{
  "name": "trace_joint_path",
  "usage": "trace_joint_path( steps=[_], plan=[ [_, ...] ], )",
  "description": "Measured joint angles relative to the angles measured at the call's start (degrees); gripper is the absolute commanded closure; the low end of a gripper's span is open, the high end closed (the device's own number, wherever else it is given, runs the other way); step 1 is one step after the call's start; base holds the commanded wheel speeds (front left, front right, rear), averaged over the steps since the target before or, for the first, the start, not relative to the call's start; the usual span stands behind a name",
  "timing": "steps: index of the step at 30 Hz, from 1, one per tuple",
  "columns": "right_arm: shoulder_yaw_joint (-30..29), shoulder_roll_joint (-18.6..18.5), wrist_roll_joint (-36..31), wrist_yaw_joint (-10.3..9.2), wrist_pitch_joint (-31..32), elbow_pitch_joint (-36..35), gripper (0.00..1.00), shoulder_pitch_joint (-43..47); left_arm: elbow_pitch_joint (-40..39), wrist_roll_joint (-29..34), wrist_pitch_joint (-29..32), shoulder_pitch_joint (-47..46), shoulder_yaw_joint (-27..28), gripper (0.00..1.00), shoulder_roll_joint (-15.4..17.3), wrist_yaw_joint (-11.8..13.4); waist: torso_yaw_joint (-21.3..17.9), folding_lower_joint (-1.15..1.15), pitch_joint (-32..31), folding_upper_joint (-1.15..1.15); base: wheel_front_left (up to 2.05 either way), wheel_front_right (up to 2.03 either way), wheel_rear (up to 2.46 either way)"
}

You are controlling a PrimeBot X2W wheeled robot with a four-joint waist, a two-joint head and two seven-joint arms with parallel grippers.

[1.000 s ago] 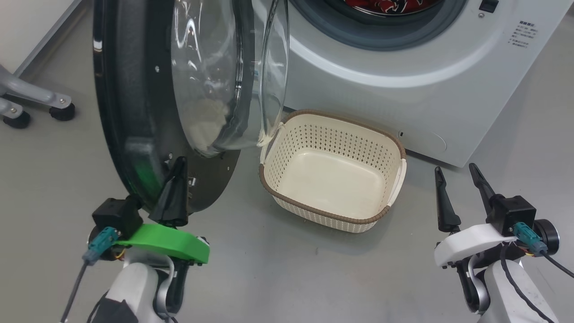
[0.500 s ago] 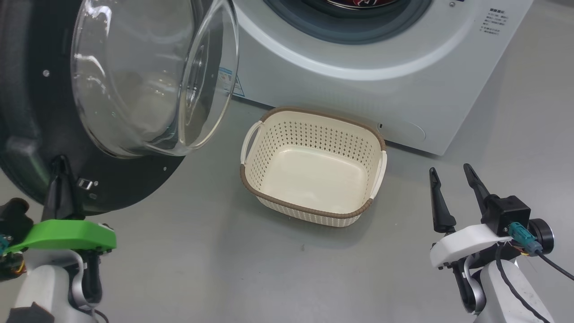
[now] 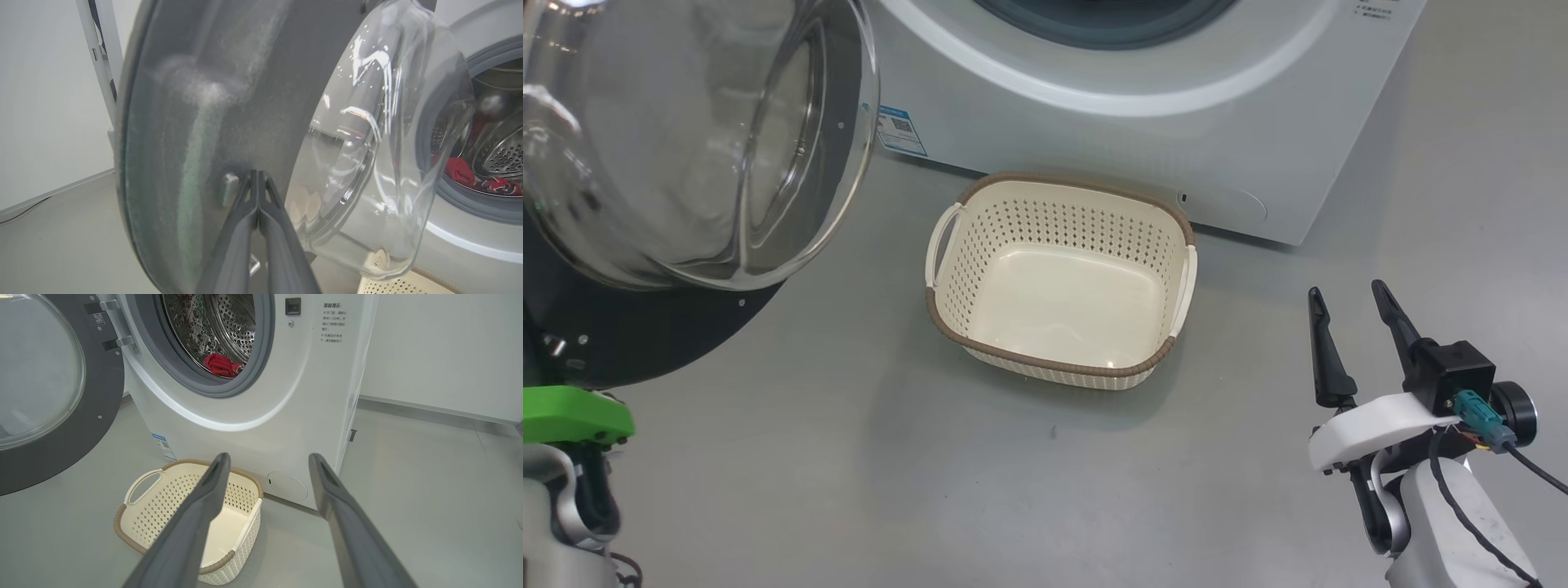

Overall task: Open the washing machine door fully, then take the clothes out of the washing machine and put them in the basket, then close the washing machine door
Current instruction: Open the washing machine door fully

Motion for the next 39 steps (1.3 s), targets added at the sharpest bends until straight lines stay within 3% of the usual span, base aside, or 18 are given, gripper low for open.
trace_joint_path(
  steps=[12, 19, 35, 39],
  plan=[
    [-0.4, -0.1, -0.8, 0.52, 0.0, -0.1, 0.00, -1.4, 5.5, -0.8, 0.0, -4.3, 7.5, 1.00, 4.7, 1.2, -3.1, 0.00, 2.7, 0.00, 0.00, 0.00, 0.00],
    [-1.7, 0.0, -0.8, 0.79, 0.0, -0.1, 0.00, -1.6, 5.9, 0.7, 0.0, -5.5, 7.0, 1.00, 4.0, 0.5, -4.5, 0.00, 2.8, 0.00, 0.00, 0.00, 0.00],
    [-2.2, 0.6, -0.6, 1.07, 0.0, 0.0, 0.00, -1.5, -3.4, 7.2, 0.0, -2.1, -0.9, 1.00, -7.1, -8.5, -5.9, 0.00, -1.2, 0.00, 0.00, 0.00, 0.00],
    [-2.0, 0.7, -0.5, 1.32, 0.0, 0.0, 0.00, -1.5, -5.1, 9.0, 0.0, 1.3, -2.2, 1.00, -9.6, -9.2, -6.9, 0.00, -2.0, 0.00, 0.00, 0.00, 0.00]
  ],
)
